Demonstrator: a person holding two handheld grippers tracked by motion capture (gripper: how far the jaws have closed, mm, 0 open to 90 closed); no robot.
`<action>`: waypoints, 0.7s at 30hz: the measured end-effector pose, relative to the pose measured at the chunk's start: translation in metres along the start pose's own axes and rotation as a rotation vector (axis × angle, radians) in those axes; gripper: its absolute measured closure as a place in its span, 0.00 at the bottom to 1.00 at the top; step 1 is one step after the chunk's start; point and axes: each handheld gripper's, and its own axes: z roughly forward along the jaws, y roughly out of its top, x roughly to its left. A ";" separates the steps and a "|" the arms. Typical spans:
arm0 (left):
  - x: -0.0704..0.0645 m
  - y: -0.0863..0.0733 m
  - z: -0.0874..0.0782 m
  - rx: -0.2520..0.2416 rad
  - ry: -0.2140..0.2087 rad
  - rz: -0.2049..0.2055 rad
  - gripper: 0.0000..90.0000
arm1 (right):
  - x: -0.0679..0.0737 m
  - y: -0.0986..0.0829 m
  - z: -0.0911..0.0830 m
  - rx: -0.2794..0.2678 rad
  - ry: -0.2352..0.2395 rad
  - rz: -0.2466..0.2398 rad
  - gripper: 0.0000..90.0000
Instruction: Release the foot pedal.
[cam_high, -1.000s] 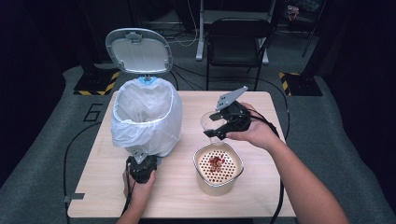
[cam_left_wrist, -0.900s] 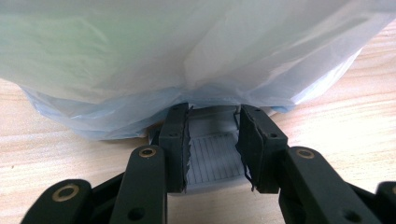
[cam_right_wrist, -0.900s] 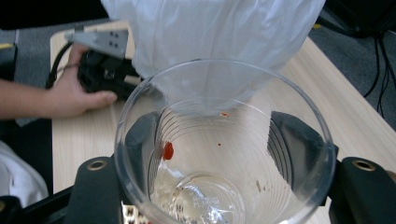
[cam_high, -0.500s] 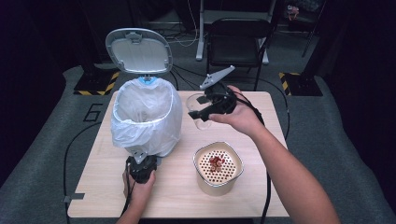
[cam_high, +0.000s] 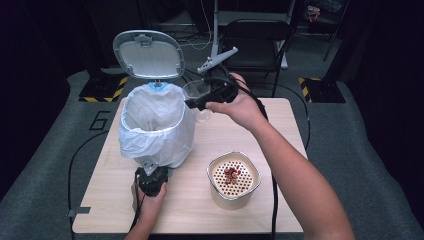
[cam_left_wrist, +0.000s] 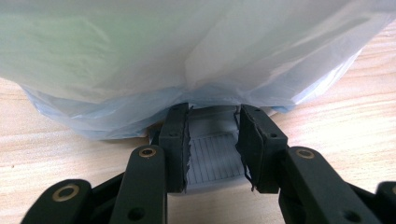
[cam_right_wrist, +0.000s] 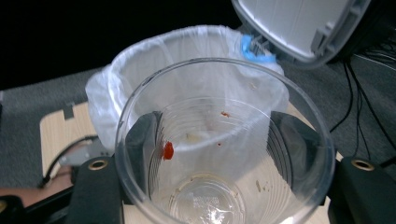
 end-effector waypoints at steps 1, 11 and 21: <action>0.000 0.000 0.000 0.000 0.000 0.001 0.71 | 0.000 0.004 0.001 -0.009 0.005 0.010 0.40; 0.001 0.000 0.000 0.007 0.003 0.013 0.71 | 0.014 0.038 0.037 -0.037 0.025 0.002 0.38; 0.001 0.000 -0.001 0.013 0.003 0.020 0.71 | 0.019 0.049 0.091 -0.002 0.017 0.030 0.35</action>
